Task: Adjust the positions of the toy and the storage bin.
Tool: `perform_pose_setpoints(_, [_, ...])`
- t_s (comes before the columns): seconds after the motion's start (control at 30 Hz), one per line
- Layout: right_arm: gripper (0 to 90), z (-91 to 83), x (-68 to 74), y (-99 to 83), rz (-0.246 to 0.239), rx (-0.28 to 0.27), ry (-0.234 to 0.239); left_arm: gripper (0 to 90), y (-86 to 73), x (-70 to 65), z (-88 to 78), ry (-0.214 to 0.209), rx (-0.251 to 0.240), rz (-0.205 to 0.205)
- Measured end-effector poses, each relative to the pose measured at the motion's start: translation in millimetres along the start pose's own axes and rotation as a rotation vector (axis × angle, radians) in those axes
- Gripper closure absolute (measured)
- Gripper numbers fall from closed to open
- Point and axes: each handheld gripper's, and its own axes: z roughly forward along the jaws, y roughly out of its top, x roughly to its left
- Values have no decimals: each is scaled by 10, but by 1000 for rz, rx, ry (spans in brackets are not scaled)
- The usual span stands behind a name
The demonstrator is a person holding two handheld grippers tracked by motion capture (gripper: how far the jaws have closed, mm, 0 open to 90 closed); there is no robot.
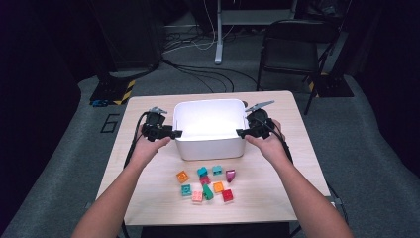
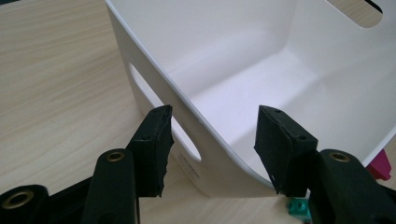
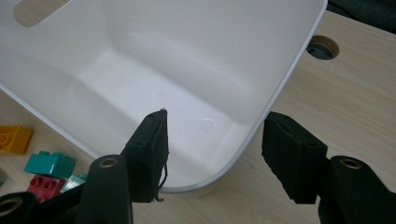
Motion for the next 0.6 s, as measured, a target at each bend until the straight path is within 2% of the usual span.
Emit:
perform_pose_setpoints(0.13, [404, -3, 106, -13, -28, 1, 1, 462, -62, 17, -52, -5, -6, 4])
perform_pose_setpoints(0.17, [403, -7, 124, -19, -33, 0, 4, 463, -105, 24, -82, -11, -19, -13])
perform_pose_setpoints(0.27, [402, -19, 160, -35, -35, 0, 16, 464, -146, 40, -113, -21, -26, -22])
perform_pose_setpoints(0.3, [402, -22, 189, -50, -42, -8, 22, 463, -182, 39, -137, -30, -30, -46])
perform_pose_setpoints(0.37, [402, -24, 200, -55, -46, -8, 25, 462, -193, 32, -151, -26, -29, -46])
perform_pose_setpoints(0.4, [402, -25, 219, -62, -47, -9, 32, 462, -220, 27, -178, -20, -30, -29])
perform_pose_setpoints(0.6, [401, -33, 255, -69, -59, -5, 40, 457, -289, 5, -218, -27, -46, -55])
